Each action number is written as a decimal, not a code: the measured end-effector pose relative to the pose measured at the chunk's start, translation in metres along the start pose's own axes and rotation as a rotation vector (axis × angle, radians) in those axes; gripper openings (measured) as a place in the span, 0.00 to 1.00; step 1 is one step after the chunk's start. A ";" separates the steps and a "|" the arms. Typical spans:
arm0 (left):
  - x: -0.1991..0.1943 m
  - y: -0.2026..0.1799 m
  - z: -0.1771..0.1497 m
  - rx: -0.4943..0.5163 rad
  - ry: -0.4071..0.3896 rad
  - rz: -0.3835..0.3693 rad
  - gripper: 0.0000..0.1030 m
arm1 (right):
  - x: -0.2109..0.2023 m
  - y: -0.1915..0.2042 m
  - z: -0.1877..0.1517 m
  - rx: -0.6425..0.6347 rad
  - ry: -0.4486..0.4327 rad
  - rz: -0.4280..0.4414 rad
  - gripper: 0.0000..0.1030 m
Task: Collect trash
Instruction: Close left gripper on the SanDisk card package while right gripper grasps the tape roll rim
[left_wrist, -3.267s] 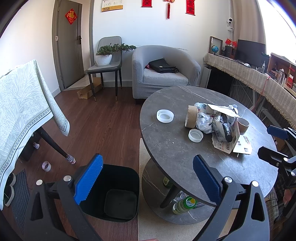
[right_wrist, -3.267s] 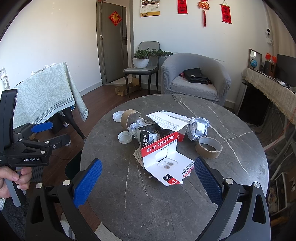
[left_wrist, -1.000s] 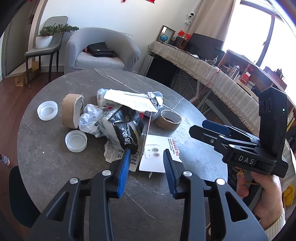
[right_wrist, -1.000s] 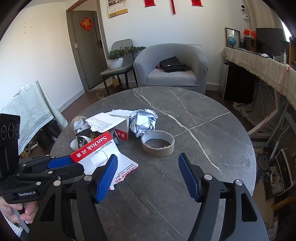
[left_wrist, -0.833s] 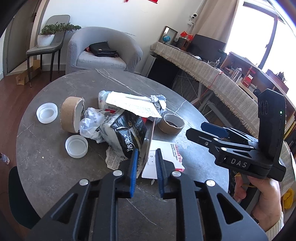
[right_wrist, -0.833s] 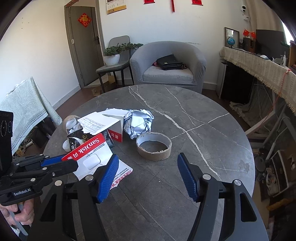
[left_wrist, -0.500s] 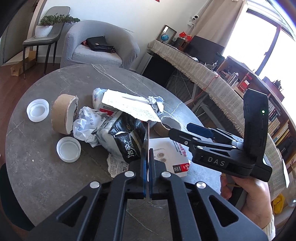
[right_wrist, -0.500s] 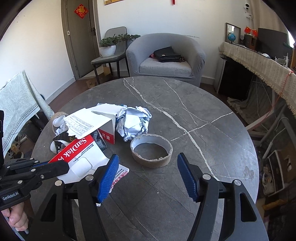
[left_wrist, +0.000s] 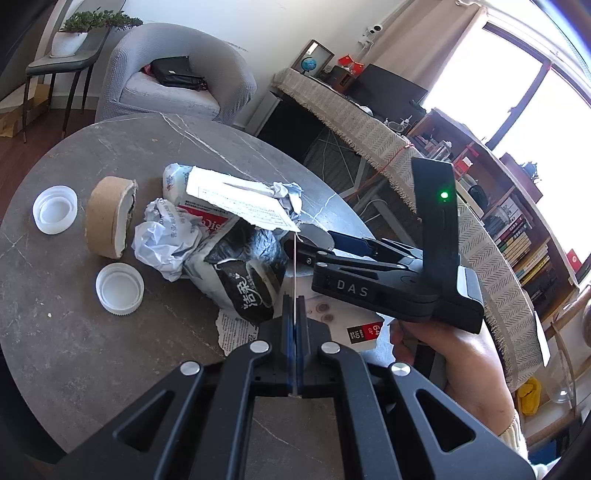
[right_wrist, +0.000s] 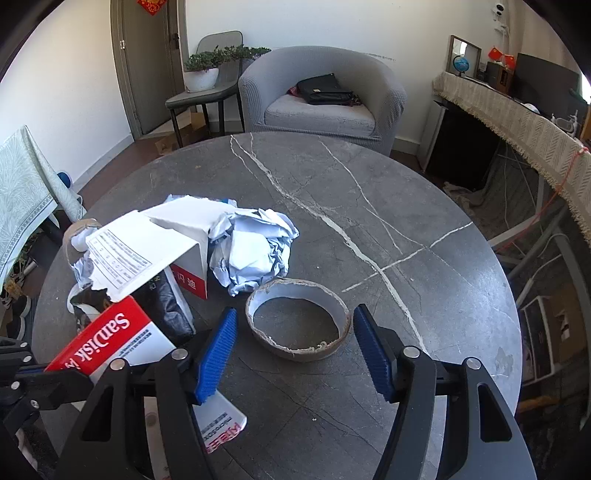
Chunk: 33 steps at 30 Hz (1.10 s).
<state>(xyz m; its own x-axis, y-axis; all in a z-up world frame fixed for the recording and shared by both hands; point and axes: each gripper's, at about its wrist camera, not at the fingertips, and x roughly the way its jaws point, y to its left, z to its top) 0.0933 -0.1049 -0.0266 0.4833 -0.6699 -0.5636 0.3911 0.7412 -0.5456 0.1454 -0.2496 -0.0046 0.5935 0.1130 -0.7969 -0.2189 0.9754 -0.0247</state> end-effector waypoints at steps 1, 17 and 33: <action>-0.002 0.001 0.000 -0.002 0.001 -0.005 0.02 | 0.000 -0.002 0.000 0.010 -0.008 0.002 0.54; -0.013 -0.003 -0.007 -0.054 0.012 -0.117 0.01 | -0.031 -0.022 -0.004 0.062 -0.062 -0.024 0.53; -0.070 -0.024 -0.025 0.016 -0.045 -0.049 0.01 | -0.099 0.015 -0.016 0.057 -0.170 0.112 0.53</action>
<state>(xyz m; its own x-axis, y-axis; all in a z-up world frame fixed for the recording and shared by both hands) 0.0302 -0.0767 0.0106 0.4979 -0.7031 -0.5077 0.4278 0.7083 -0.5615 0.0709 -0.2493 0.0648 0.6911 0.2467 -0.6794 -0.2492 0.9636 0.0965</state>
